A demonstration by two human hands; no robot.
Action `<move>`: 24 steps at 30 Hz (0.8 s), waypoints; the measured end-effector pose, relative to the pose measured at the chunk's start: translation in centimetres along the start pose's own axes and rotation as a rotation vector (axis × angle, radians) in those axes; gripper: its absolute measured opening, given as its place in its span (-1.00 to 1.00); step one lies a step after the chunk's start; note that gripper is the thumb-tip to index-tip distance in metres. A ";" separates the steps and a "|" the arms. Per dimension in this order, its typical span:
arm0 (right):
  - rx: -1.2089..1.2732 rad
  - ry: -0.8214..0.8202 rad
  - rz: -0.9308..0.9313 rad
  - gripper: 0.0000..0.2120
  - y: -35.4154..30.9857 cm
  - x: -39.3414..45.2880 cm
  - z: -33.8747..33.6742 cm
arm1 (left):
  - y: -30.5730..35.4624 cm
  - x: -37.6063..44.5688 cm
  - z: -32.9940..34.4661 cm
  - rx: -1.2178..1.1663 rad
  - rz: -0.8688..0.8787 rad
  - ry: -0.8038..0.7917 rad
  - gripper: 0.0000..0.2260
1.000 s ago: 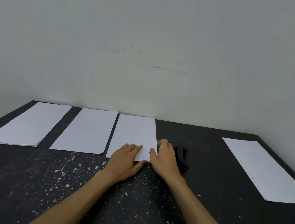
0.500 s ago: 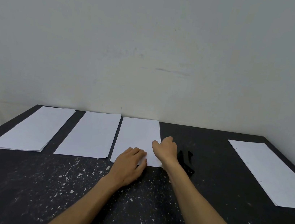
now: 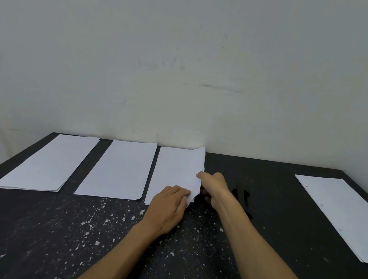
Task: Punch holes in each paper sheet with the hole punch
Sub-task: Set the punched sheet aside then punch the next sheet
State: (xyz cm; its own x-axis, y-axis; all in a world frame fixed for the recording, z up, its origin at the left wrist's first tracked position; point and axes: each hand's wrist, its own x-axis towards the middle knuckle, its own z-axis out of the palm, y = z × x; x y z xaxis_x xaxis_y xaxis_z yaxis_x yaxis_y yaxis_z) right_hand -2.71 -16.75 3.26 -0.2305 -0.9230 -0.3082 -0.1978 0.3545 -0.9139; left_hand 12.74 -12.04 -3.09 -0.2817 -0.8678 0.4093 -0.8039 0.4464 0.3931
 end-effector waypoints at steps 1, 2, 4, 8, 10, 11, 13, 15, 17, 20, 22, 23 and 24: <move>0.008 -0.030 0.004 -0.77 -0.1 0.3 -0.2 | -0.1 0.0 0.0 -0.010 -0.008 0.001 -0.65; 0.011 -0.056 0.002 -0.78 -0.2 0.7 -0.3 | -0.1 0.0 0.0 -0.020 -0.013 0.003 -0.65; -0.025 -0.103 -0.044 -0.81 -0.4 1.1 -0.5 | 0.0 0.0 -0.1 -0.032 -0.016 0.009 -0.65; -0.129 -0.164 -0.155 -0.80 -0.9 0.9 -0.4 | 0.1 -0.1 -0.3 -0.068 -0.021 0.002 -0.67; -0.130 -0.181 -0.195 -0.81 -1.3 0.4 -0.5 | 0.1 -0.2 -0.6 -0.142 -0.034 0.011 -0.69; -0.121 -0.177 -0.220 -0.81 -1.4 0.1 -0.7 | 0.2 -0.2 -0.8 -0.183 -0.045 0.042 -0.70; -0.066 -0.169 -0.257 -0.82 -1.8 -1.1 -1.6 | 0.4 -0.2 -1.3 -0.246 -0.108 0.148 -0.73; 0.013 -0.185 -0.274 -0.84 -2.2 -2.5 -3.1 | 0.3 0.1 -2.0 -0.292 -0.253 0.256 -0.74; 0.086 -0.223 -0.301 -0.87 -2.3 -4.2 -5.0 | 0.4 0.5 -3.2 -0.358 -0.411 0.310 -0.68; 0.165 -0.291 -0.361 -0.87 -1.9 -6.4 -7.6 | 1.1 2.0 -6.4 -0.646 -0.580 0.249 -0.59; 0.153 -0.320 -0.411 -0.72 -1.6 -7.3 -8.7 | 1.5 3.4 -8.5 -0.750 -0.536 0.205 -0.70; 0.136 -0.319 -0.447 -0.65 -1.6 -7.6 -8.9 | 1.7 3.9 -9.5 -0.760 -0.493 0.215 -0.76; 0.127 -0.309 -0.485 -0.60 -1.7 -7.8 -9.1 | 2.1 4.4 -10.4 -0.768 -0.455 0.242 -0.78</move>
State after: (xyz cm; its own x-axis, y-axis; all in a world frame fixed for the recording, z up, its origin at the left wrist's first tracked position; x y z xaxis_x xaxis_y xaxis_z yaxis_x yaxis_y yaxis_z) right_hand -9.24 -8.81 9.63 0.1498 -0.9829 0.1074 -0.0912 -0.1219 -0.9883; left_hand 15.26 -12.68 8.08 0.1622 -0.9644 0.2087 -0.2182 0.1712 0.9608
